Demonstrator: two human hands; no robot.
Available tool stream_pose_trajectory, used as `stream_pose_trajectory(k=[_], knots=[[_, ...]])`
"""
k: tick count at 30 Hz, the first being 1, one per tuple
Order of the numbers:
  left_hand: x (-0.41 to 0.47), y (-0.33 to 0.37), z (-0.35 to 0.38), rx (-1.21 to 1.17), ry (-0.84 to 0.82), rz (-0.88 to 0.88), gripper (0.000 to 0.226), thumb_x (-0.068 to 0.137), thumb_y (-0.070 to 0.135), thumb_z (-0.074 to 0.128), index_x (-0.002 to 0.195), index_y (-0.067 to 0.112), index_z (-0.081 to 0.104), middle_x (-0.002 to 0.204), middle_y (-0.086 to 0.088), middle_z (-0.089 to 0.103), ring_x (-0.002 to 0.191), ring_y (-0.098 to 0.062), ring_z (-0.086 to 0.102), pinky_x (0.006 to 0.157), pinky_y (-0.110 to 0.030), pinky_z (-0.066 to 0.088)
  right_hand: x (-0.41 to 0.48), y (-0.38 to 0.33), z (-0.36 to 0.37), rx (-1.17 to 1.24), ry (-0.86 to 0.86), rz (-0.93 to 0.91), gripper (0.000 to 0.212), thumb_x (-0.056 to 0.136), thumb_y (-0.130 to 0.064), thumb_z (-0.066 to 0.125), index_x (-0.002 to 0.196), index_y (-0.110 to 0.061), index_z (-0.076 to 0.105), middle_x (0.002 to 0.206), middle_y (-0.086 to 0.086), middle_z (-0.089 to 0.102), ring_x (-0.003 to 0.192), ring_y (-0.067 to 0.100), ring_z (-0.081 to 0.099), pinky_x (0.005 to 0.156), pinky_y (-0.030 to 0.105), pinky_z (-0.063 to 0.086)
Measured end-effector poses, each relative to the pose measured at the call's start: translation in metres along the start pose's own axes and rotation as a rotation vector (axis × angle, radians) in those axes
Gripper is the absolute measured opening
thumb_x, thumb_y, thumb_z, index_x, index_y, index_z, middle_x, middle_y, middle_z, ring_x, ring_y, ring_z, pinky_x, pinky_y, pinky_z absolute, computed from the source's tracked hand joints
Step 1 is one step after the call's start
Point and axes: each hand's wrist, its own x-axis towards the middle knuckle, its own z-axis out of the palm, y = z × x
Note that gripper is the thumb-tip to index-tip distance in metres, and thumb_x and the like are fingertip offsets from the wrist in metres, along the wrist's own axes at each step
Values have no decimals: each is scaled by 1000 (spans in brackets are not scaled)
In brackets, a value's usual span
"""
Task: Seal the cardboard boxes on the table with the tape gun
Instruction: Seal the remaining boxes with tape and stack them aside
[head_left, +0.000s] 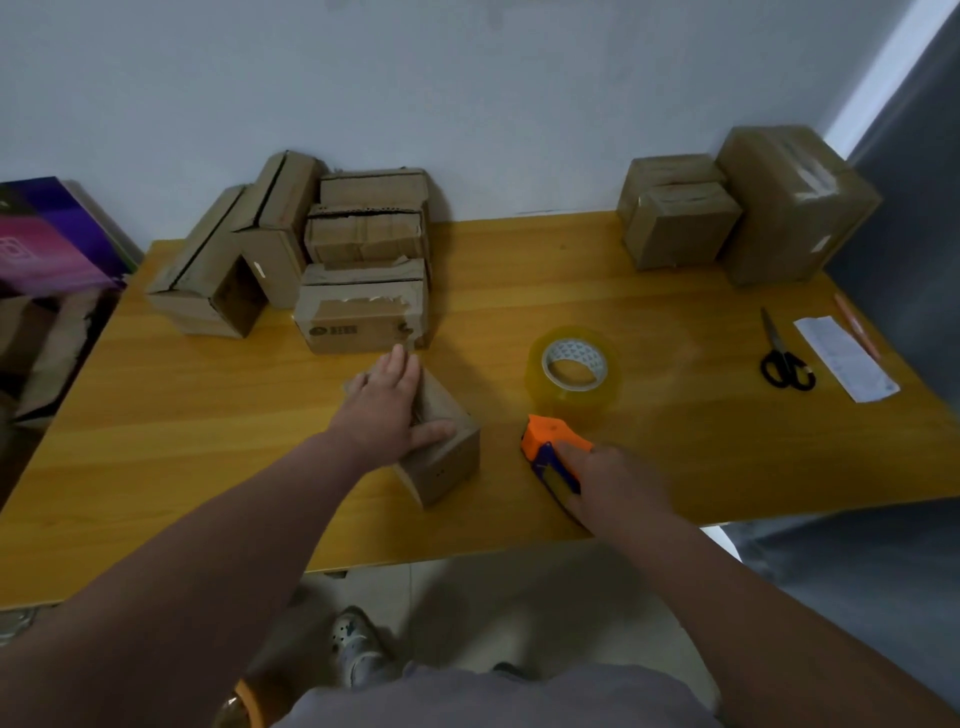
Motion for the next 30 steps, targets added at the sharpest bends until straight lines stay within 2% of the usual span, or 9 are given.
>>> stream_pose_trajectory(k=[3, 7, 11, 13, 15, 19, 23, 26, 30], knots=[[13, -6, -5, 21, -38, -89, 122, 68, 82, 48, 153, 14, -9, 160, -9, -9, 147, -27, 0, 117, -50, 7, 1, -2, -1, -7, 8, 15, 59, 94, -24, 53, 145, -37, 28, 108, 3, 60, 95, 22, 59, 75, 33, 52], [27, -10, -11, -26, -94, -181, 133, 55, 85, 59, 151, 27, -12, 150, -13, 22, 137, -36, 25, 109, -50, 24, -1, -4, 0, 34, -24, 53, 68, 94, -22, 52, 149, -39, 16, 107, 1, 62, 93, 21, 60, 72, 33, 51], [36, -18, -11, -152, -33, -195, 128, 46, 87, 57, 151, 31, 9, 142, -12, 37, 131, -34, 36, 104, -52, 33, -7, -6, 2, 37, -68, 97, 73, 99, -22, 48, 152, -36, 0, 100, 0, 59, 77, 16, 49, 57, 28, 35], [40, -19, -12, -201, -26, -195, 128, 39, 89, 53, 147, 29, 21, 139, -10, 43, 129, -33, 40, 103, -53, 35, -8, -7, 3, 46, -79, 95, 74, 99, -22, 47, 152, -36, -2, 101, 1, 59, 77, 16, 48, 59, 28, 36], [43, -20, -12, -212, -30, -197, 122, 43, 88, 58, 143, 27, 24, 139, -8, 44, 127, -32, 43, 102, -54, 36, -9, -8, 3, 74, -70, 93, 74, 98, -19, 47, 152, -36, -1, 102, 1, 57, 83, 17, 52, 63, 28, 40], [36, -9, -10, -125, 30, -150, 113, 59, 84, 57, 147, 27, 16, 145, -9, 34, 134, -33, 33, 109, -56, 24, -7, -4, -4, 276, 65, 79, 65, 99, -14, 41, 151, -43, 13, 115, 1, 52, 99, 20, 52, 75, 33, 47], [13, 18, 0, 70, 123, 27, 92, 75, 81, 40, 150, 35, 12, 157, -6, 7, 145, -32, 5, 111, -68, 6, -2, -2, -18, 610, 199, 81, 51, 101, -14, 40, 147, -34, 33, 122, 7, 55, 101, 20, 51, 76, 29, 39], [-4, 30, 12, 81, -32, 102, 91, 76, 79, 45, 150, 42, 7, 159, -1, -18, 145, -31, -17, 109, -69, 4, -3, -1, -35, 883, 267, 116, 51, 96, -19, 54, 143, -33, 42, 120, 0, 58, 102, 17, 56, 78, 29, 43], [-11, 33, 14, 59, -102, 196, 83, 85, 45, 65, 149, 45, 13, 158, 6, -20, 145, -30, -17, 112, -66, 15, -12, -1, -50, 1043, 281, 89, 76, 73, -25, 82, 137, -37, 44, 116, -12, 56, 104, 12, 57, 87, 35, 52]])
